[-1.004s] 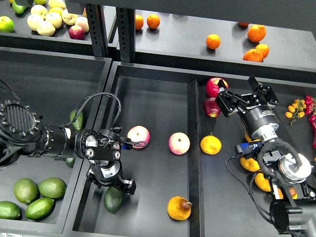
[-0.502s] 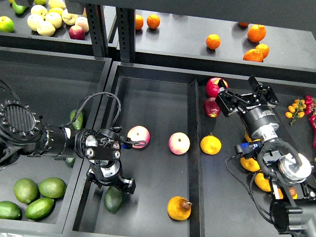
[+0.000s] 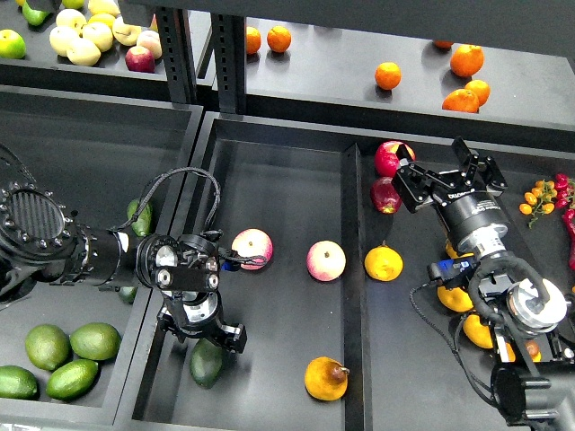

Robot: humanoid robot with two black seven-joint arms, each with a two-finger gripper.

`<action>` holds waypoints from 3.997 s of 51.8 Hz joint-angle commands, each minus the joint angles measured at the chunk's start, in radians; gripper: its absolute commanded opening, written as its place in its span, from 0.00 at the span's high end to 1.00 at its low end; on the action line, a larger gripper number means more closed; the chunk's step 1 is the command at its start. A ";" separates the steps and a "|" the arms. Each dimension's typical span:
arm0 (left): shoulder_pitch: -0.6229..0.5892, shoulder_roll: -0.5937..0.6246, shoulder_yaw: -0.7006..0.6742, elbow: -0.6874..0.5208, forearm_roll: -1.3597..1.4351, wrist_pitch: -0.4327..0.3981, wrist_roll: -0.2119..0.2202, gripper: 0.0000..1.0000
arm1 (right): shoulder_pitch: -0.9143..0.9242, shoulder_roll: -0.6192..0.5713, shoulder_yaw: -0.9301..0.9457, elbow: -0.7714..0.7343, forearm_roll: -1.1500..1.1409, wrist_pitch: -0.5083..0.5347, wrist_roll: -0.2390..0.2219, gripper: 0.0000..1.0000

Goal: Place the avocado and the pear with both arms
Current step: 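Lower the left gripper onto the avocado and close it, then lift the avocado and carry it into the avocado bin, then lower the avocado among the other avocados and open the left gripper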

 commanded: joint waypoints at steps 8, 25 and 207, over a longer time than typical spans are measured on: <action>-0.009 0.000 -0.003 0.008 -0.053 0.000 0.000 0.85 | -0.003 0.000 0.000 0.001 0.000 0.000 0.000 0.00; -0.013 0.000 -0.015 0.003 -0.075 0.000 0.000 0.90 | -0.004 0.000 0.000 0.000 0.000 0.000 0.000 0.00; 0.177 0.385 -0.442 0.287 0.088 0.000 0.000 0.59 | -0.058 0.000 0.049 0.044 0.002 0.101 0.000 0.00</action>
